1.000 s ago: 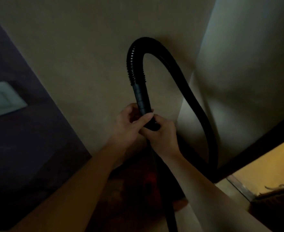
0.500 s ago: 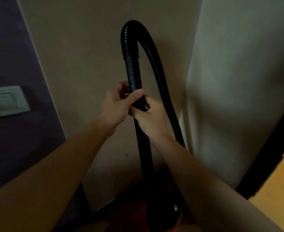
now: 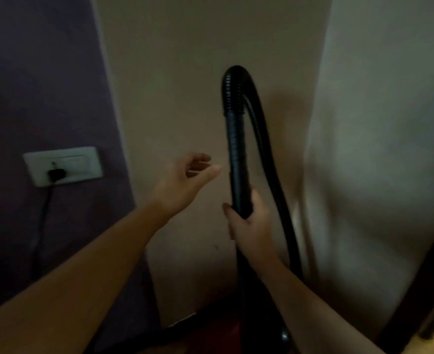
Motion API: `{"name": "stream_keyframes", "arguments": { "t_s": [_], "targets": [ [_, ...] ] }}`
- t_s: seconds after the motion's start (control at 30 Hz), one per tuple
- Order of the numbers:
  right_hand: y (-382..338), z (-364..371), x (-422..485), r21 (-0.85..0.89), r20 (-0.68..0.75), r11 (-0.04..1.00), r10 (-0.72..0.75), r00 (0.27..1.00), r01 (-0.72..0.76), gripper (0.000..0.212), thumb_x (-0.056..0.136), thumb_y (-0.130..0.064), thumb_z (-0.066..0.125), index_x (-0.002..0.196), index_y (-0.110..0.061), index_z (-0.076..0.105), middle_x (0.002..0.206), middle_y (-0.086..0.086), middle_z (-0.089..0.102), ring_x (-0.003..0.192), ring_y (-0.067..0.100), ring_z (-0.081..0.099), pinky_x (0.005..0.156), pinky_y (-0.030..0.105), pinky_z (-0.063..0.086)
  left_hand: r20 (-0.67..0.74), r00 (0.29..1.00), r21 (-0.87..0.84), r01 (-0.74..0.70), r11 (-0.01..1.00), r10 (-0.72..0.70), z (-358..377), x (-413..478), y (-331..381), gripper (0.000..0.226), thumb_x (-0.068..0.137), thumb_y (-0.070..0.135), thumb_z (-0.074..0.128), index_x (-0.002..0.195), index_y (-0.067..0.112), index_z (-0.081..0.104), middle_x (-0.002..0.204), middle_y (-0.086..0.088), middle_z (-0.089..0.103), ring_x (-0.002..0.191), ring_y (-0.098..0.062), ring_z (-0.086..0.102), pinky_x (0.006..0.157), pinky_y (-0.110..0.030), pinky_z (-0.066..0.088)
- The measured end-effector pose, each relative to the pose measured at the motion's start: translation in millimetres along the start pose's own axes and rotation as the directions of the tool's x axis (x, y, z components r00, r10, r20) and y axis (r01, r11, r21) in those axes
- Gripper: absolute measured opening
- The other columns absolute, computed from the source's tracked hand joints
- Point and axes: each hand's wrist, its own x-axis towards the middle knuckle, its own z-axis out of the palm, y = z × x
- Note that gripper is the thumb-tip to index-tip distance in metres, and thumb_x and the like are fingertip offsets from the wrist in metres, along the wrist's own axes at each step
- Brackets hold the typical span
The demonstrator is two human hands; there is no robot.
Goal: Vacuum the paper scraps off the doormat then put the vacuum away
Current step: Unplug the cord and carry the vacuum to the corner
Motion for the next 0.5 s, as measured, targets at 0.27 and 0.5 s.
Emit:
{"name": "stream_keyframes", "arguments": {
  "t_s": [0.27, 0.5],
  "targets": [
    [1, 39, 4, -0.052, 0.069, 0.995, -0.085, 0.994, 0.088, 0.027, 0.09, -0.004, 0.072, 0.09, -0.025, 0.055, 0.058, 0.006, 0.053, 0.039, 0.005, 0.049, 0.039, 0.021, 0.04, -0.463, 0.886, 0.477, 0.244, 0.844, 0.006, -139, -77, -35, 0.015, 0.088, 0.038, 0.069, 0.091, 0.023, 0.066, 0.08, 0.014, 0.065, 0.074, 0.0, 0.061, 0.074, -0.026, 0.052],
    [16, 54, 1, -0.112, 0.048, 0.981, -0.152, 0.987, 0.157, 0.022, 0.088, -0.015, 0.076, 0.091, -0.011, 0.055, 0.066, 0.012, 0.055, 0.052, 0.02, 0.059, 0.045, 0.04, 0.046, -0.632, 0.774, 0.544, 0.415, 0.729, 0.031, -184, -91, -75, 0.037, 0.087, 0.046, 0.067, 0.107, 0.016, 0.058, 0.105, 0.003, 0.058, 0.094, -0.013, 0.056, 0.081, -0.03, 0.046]
  ]
}}
